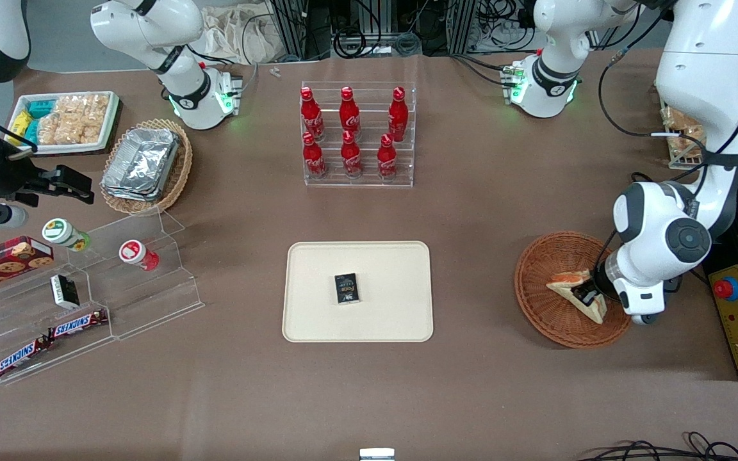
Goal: Place sandwich from basket to tray
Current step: 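Close the left gripper on the wrapped sandwich and lift it, then carry the sandwich with the left gripper over to the cream tray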
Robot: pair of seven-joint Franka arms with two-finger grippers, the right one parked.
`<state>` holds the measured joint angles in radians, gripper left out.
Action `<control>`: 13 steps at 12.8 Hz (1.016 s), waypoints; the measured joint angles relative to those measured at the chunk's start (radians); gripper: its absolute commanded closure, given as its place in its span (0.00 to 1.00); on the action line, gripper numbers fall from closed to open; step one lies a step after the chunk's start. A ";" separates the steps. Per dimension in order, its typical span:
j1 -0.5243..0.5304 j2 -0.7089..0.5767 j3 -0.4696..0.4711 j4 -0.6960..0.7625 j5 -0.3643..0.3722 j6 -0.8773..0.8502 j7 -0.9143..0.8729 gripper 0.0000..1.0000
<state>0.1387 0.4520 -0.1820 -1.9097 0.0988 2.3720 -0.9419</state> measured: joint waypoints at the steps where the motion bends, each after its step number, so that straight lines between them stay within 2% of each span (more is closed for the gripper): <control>1: 0.000 -0.019 -0.003 0.028 0.002 -0.063 0.004 1.00; 4: -0.005 -0.082 -0.041 0.209 0.002 -0.347 0.035 1.00; 7: -0.041 -0.090 -0.141 0.435 0.002 -0.569 0.043 1.00; 9: -0.123 -0.060 -0.171 0.516 0.002 -0.600 0.043 1.00; 11: -0.226 0.022 -0.174 0.570 0.017 -0.594 0.042 1.00; 13: -0.315 0.143 -0.175 0.619 0.082 -0.542 0.043 1.00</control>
<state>-0.1760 0.5952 -0.3572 -1.2911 0.1808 1.8300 -0.8985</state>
